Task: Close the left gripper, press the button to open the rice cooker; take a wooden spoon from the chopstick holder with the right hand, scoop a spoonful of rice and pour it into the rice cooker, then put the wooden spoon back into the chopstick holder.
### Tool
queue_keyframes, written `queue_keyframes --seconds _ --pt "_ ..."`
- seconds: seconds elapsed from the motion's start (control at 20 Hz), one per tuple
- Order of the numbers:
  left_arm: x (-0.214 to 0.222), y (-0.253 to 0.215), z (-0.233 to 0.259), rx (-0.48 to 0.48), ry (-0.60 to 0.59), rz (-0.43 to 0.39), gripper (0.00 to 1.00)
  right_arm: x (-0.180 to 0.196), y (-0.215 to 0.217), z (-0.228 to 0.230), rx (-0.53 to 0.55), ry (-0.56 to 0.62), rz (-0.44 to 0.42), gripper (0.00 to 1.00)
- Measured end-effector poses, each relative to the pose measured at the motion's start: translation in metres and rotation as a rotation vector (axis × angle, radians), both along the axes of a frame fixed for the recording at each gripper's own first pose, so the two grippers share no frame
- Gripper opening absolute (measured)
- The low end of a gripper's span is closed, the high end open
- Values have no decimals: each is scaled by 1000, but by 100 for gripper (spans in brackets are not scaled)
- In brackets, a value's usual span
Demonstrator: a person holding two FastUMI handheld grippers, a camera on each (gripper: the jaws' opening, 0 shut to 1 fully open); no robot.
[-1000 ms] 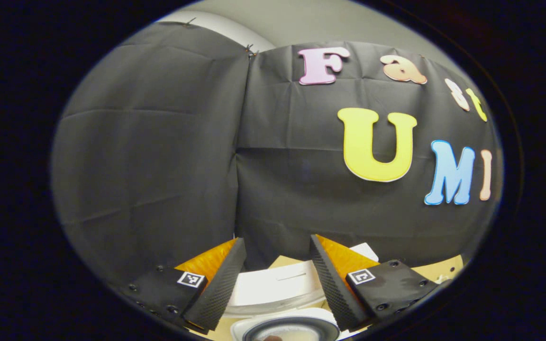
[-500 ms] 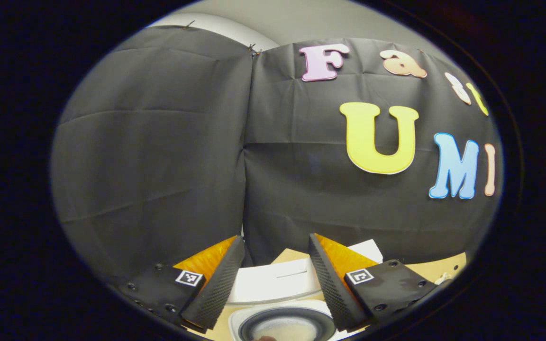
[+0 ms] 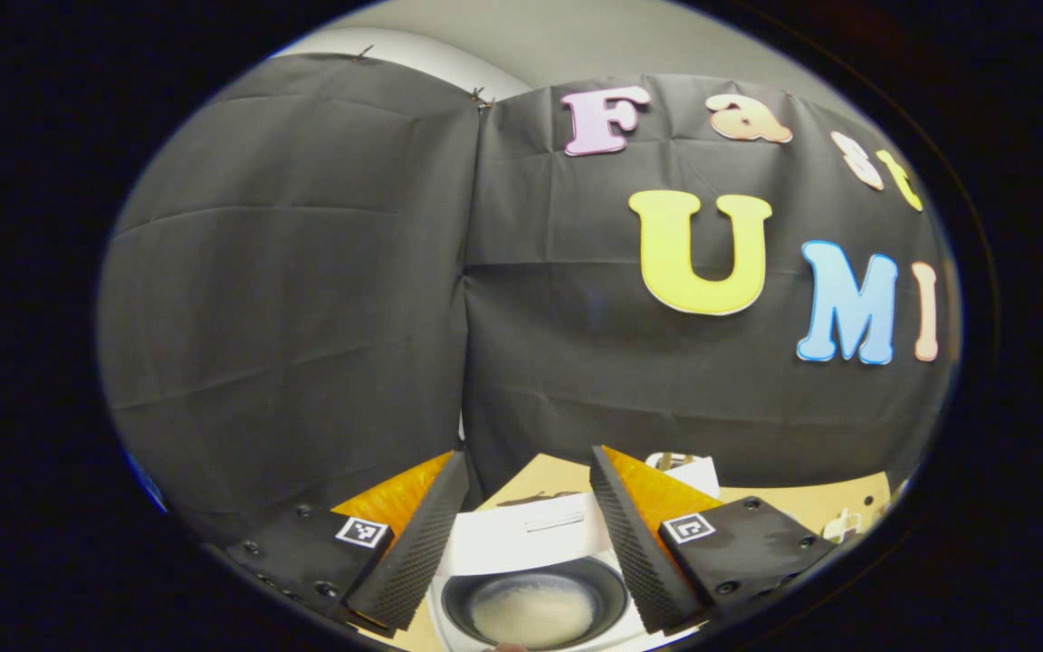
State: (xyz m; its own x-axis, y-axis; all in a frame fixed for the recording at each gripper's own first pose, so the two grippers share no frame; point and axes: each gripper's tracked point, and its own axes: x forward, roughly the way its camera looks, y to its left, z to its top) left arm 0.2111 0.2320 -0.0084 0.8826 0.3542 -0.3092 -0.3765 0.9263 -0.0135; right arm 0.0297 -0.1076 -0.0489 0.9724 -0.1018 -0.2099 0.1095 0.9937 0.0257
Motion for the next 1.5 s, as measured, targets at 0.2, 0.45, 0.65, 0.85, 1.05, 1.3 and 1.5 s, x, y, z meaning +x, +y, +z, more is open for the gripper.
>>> queue_keyframes --seconds 0.2,0.45,0.65,0.85,1.05,1.3,1.5 --pt "-22 -17 -15 -24 18 -9 94 3 3 -2 8 4 35 98" --pt "-49 -39 -39 -42 50 -28 94 6 7 -5 11 9 64 98" --pt "-63 -55 -63 -80 86 -48 89 6 11 -10 10 22 79 97" --pt "-79 -66 -95 -112 147 -64 94 6 16 -13 9 29 86 98" --pt "-89 -72 -111 -91 172 -84 94 5 22 -16 1 38 88 97" --pt "-97 -79 -133 -84 211 -103 94 5 29 -20 0 48 89 97" --pt "-102 -82 -147 -82 245 -117 98 5 33 -22 3 52 87 97"
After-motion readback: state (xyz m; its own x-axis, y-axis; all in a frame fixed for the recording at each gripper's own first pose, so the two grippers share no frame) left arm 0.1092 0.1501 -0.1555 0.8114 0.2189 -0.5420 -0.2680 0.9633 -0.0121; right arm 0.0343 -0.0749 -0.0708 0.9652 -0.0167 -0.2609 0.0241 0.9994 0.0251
